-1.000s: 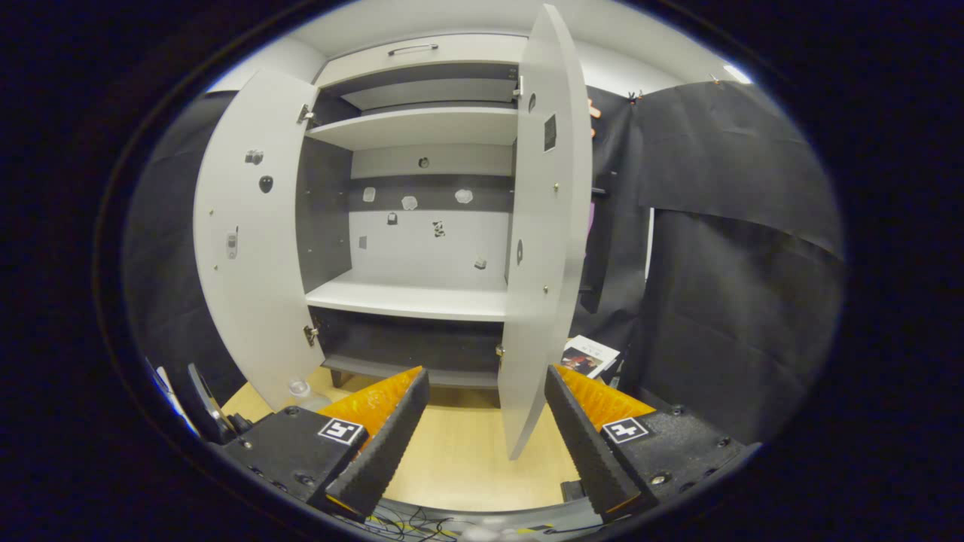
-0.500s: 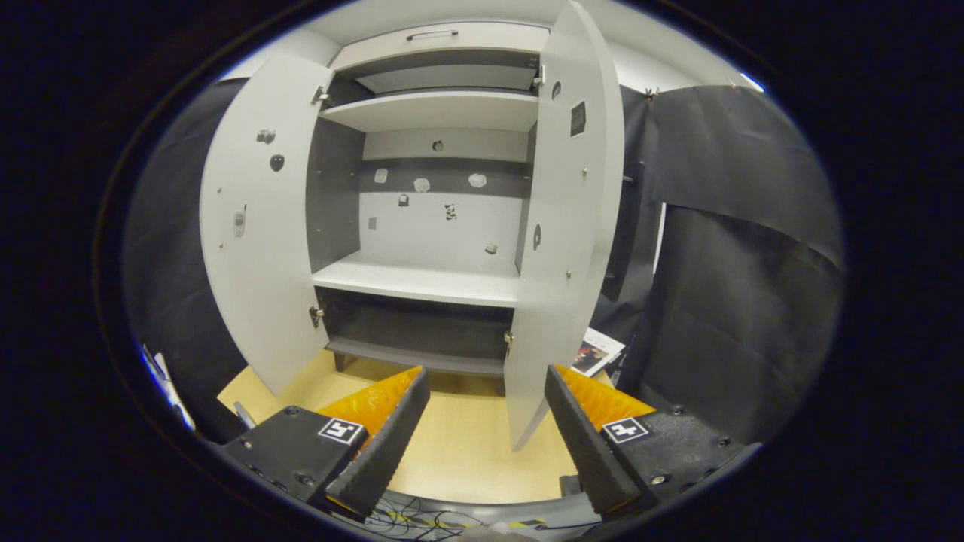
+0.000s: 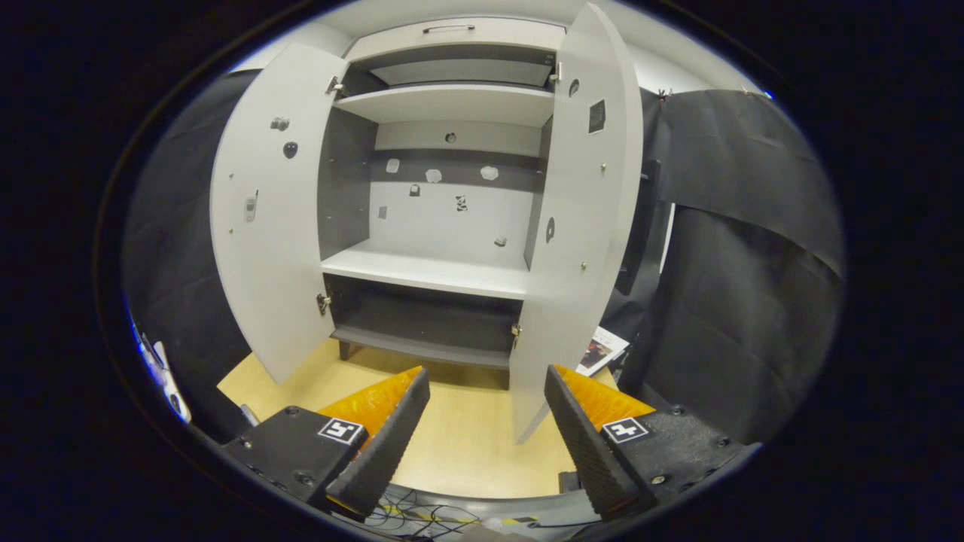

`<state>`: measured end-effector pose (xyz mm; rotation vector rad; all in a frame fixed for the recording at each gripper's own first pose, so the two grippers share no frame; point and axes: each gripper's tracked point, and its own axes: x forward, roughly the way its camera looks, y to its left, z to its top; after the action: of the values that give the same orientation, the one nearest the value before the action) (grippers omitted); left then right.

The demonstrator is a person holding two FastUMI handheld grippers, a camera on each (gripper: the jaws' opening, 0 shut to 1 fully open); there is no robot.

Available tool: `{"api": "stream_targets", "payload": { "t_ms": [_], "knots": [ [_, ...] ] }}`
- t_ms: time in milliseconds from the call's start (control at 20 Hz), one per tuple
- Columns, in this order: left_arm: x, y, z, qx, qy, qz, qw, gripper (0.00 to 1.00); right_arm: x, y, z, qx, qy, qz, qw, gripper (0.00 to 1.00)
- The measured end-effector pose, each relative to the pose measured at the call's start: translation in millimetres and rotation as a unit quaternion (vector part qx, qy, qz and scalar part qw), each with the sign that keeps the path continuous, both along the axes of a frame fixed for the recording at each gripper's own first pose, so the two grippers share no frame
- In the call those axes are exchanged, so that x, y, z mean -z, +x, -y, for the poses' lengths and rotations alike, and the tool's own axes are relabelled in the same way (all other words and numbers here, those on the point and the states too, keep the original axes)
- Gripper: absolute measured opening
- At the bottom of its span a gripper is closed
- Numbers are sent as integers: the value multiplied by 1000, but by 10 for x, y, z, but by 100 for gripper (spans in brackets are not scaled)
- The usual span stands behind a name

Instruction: Grasp the bottle in the cabinet with the left hand and place it on the coaster, then close the right door with the right hand and the left door with the left hand.

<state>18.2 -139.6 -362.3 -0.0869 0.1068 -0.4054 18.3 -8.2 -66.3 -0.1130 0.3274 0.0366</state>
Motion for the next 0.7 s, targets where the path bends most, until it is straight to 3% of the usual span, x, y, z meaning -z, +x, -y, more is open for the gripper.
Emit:
{"api": "stream_targets", "payload": {
  "t_ms": [100,200,250,700],
  "knots": [
    [19,-5,-29,-8,-6,-5,1000,77,43,-22,9,-1,-3,-5,1000,100],
    [12,16,-81,-22,-6,-9,1000,86,87,-27,7,-2,-4,-9,1000,100],
    [-2,23,-127,-32,2,-11,999,99,108,-38,5,-4,-5,-11,1000,100],
    [-526,98,-163,-38,17,25,999,99,136,-79,18,-5,-4,-8,1000,100]
  ]
}}
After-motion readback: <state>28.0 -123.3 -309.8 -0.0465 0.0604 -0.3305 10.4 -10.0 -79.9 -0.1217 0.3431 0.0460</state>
